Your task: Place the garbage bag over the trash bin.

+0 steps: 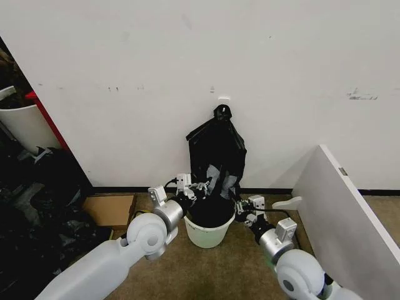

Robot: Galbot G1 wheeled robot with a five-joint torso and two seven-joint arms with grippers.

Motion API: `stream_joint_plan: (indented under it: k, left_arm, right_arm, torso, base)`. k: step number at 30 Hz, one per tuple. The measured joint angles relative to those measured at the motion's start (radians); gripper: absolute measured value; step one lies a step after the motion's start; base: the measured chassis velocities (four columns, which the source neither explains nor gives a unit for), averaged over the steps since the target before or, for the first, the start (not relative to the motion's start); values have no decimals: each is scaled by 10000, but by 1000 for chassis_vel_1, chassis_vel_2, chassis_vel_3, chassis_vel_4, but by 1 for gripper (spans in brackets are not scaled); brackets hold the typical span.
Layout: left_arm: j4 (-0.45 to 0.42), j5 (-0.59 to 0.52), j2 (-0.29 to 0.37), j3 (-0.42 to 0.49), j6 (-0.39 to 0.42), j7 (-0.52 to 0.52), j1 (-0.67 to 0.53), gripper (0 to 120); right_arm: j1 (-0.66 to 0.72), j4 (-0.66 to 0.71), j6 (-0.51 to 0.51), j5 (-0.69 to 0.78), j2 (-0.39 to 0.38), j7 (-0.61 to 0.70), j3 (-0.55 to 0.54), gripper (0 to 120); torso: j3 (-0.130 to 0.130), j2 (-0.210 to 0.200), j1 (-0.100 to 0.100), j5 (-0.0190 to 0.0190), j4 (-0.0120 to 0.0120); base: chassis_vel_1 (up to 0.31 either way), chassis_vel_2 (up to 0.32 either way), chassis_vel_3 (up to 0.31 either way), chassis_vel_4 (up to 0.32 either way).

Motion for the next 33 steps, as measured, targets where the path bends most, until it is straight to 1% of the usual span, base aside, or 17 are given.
stream_joint_plan:
  k: [2,3,5,6,7,10,11,13,16,23,27,33]
  left_arm:
    - [251,-2,-376,-17,-86,-24,35,0]
    - [251,-2,-376,-17,-86,-24,35,0]
    - [618,25,-709,-116,-203,-51,95,0]
    - [713,30,-778,-149,-222,-62,116,0]
    - [1008,63,-971,-308,-288,-97,208,0]
    - [1461,213,-1168,-573,-386,-142,450,0]
    - [1461,213,-1168,-573,-386,-142,450,0]
    - [1579,315,-1177,-650,-436,-182,611,0]
    - [1600,519,-1212,-803,-535,-249,956,0]
    - [1446,935,-1475,-1193,-637,-502,1587,0]
    - [1236,1092,-1415,-1470,-680,-583,2051,0]
    - [870,1379,-1307,-1961,-718,-728,3015,0]
  right_arm:
    - [16,145,-91,37,-238,0,135,0]
    - [16,145,-91,37,-238,0,135,0]
    - [12,102,-112,68,-229,-4,134,0]
    - [8,70,-110,62,-203,-5,115,0]
    - [-17,-150,-68,-25,24,-7,-19,0]
    - [-24,-689,77,-332,678,15,-274,0]
    - [-24,-689,77,-332,678,15,-274,0]
    - [-34,-903,124,-413,968,93,-331,0]
    - [-113,-1091,166,-489,1173,246,-345,0]
    - [-393,-1042,129,-616,1114,377,-212,0]
    - [-670,-1028,18,-863,1218,524,-256,0]
    - [-843,-1237,-402,-1134,1572,1205,-329,0]
  torso:
    - [0,0,0,-4,0]
    - [0,0,0,-4,0]
    - [0,1,0,-4,-3]
    - [0,1,0,-4,-3]
    - [0,0,0,-4,-2]
    - [1,0,0,1,1]
    - [1,0,0,1,1]
    - [1,0,1,0,3]
    - [0,0,0,-2,1]
    - [0,0,0,-3,-2]
    - [0,0,0,-3,0]
    - [-1,0,0,-1,2]
  base:
    - [0,0,0,0]
    - [0,0,0,0]
    - [0,0,0,0]
    - [0,0,0,0]
    - [0,0,0,0]
    - [0,0,0,0]
    - [0,0,0,0]
    - [0,0,0,0]
    - [0,0,0,0]
    - [0,0,0,0]
    - [0,0,0,0]
    - [0,0,0,0]
